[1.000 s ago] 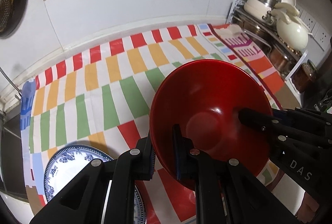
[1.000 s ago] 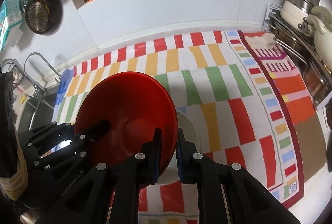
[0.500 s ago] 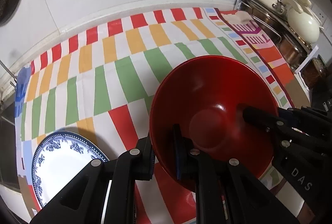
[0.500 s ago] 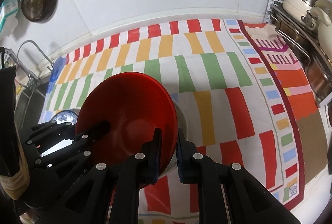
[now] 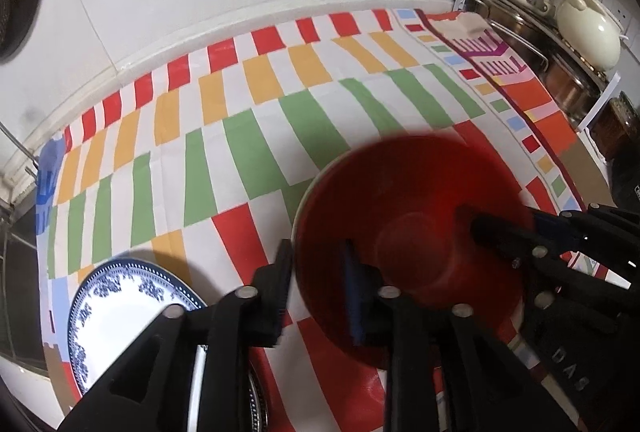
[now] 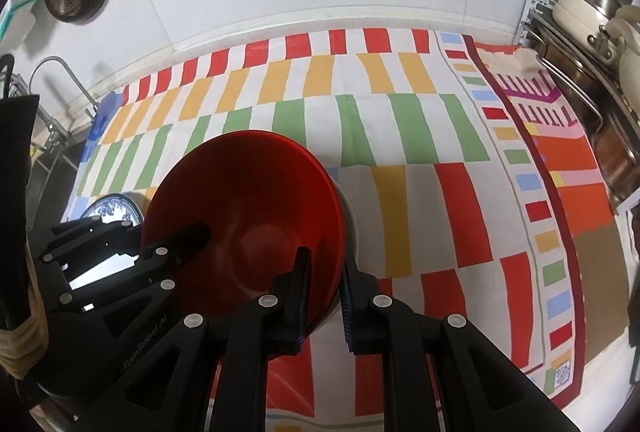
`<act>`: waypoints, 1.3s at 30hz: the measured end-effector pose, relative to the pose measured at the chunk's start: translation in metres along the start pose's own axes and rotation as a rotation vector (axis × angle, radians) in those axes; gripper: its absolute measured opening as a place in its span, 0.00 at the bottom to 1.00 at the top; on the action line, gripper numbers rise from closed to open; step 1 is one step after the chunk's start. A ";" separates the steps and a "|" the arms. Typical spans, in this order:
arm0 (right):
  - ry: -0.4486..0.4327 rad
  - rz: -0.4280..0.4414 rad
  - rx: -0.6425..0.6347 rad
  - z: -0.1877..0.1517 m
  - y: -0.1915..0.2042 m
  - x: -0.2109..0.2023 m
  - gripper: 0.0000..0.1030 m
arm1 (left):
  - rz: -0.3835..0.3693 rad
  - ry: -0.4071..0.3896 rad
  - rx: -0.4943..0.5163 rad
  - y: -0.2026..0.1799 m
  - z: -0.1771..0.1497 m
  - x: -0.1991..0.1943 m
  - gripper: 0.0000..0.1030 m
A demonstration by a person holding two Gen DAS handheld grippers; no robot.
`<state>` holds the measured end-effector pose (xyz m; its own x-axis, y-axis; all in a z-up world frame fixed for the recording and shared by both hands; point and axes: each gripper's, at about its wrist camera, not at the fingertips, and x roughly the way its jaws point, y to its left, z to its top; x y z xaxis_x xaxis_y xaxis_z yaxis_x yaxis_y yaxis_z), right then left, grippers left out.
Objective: Organize plates and bowls
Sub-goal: 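Lower the red bowl into the white bowl and open both tools, then close both tools on the rim of the nested bowl stack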
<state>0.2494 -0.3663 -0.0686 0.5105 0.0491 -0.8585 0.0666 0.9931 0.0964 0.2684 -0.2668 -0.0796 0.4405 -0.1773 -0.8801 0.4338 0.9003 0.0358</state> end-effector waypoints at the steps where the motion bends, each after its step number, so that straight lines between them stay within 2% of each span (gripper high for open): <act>1: -0.001 0.000 -0.006 -0.001 0.000 0.000 0.15 | 0.001 -0.010 0.007 0.000 0.001 -0.002 0.38; 2: -0.003 -0.001 -0.012 -0.002 0.001 -0.001 0.15 | 0.003 -0.021 0.012 0.000 0.001 -0.004 0.42; 4: -0.012 -0.016 -0.022 -0.003 0.002 -0.002 0.18 | 0.022 -0.036 0.020 0.000 0.001 -0.008 0.43; 8: -0.044 -0.022 -0.015 -0.005 0.000 -0.013 0.31 | 0.018 -0.054 0.022 0.001 0.002 -0.017 0.44; 14: -0.090 -0.027 0.002 -0.002 -0.001 -0.028 0.31 | 0.003 -0.070 -0.004 0.005 0.003 -0.028 0.45; 23: -0.107 -0.032 0.020 0.002 -0.002 -0.034 0.31 | 0.019 -0.079 -0.032 0.015 0.006 -0.032 0.47; 32: -0.071 -0.028 0.066 0.005 -0.013 -0.017 0.31 | 0.035 -0.016 -0.055 0.022 0.007 -0.008 0.47; 39: -0.019 -0.016 0.094 0.003 -0.019 0.005 0.31 | 0.008 0.057 -0.070 0.024 0.004 0.017 0.47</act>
<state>0.2530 -0.3855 -0.0733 0.5249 0.0307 -0.8506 0.1547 0.9793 0.1308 0.2890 -0.2499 -0.0918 0.3974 -0.1486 -0.9055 0.3737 0.9275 0.0118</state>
